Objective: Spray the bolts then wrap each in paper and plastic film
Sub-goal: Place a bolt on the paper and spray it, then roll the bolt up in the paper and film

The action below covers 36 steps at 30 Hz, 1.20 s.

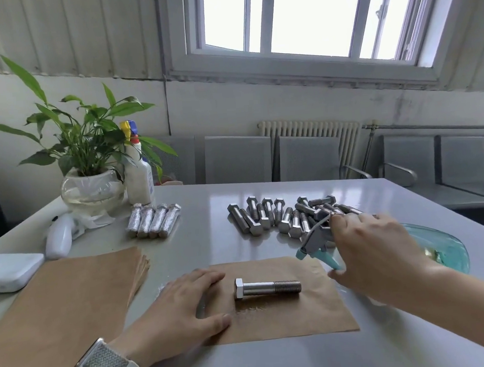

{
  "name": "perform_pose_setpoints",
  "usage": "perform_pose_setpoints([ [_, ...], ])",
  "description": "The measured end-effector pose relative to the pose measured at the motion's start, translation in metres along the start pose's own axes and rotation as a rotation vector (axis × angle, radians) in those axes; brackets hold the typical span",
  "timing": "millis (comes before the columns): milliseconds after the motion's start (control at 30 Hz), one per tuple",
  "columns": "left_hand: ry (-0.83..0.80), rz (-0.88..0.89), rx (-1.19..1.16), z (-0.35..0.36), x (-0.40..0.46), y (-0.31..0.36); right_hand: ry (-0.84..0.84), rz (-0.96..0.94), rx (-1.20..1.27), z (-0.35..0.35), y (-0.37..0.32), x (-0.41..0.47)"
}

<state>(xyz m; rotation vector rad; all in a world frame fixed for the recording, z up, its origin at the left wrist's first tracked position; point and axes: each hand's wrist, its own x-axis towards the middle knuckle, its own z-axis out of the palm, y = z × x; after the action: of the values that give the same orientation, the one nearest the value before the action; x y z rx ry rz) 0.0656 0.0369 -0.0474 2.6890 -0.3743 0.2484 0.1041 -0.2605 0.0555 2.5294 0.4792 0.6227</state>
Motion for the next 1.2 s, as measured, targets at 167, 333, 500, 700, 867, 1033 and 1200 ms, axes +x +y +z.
perform_pose_setpoints([
  [167,-0.013,-0.01,-0.007,-0.001,-0.001,0.001,-0.006,-0.035,-0.012,0.003,-0.001,0.0],
  [333,-0.016,-0.014,-0.002,0.0,0.0,0.0,-0.005,-0.003,-0.017,0.002,-0.001,0.005],
  [500,-0.031,-0.019,-0.002,0.0,0.0,0.0,0.131,0.044,0.112,-0.015,0.004,0.025],
  [700,-0.018,-0.014,-0.003,-0.001,0.0,0.003,0.189,0.195,0.674,-0.048,-0.017,0.106],
  [867,-0.011,-0.022,-0.033,-0.002,-0.001,0.003,0.148,0.346,1.435,-0.033,-0.077,0.169],
  [1033,-0.015,-0.023,-0.013,0.0,0.002,0.001,0.192,0.315,1.689,-0.003,-0.143,0.194],
  [1200,-0.013,-0.002,0.003,0.001,0.003,-0.005,0.162,0.306,1.617,0.013,-0.168,0.204],
])
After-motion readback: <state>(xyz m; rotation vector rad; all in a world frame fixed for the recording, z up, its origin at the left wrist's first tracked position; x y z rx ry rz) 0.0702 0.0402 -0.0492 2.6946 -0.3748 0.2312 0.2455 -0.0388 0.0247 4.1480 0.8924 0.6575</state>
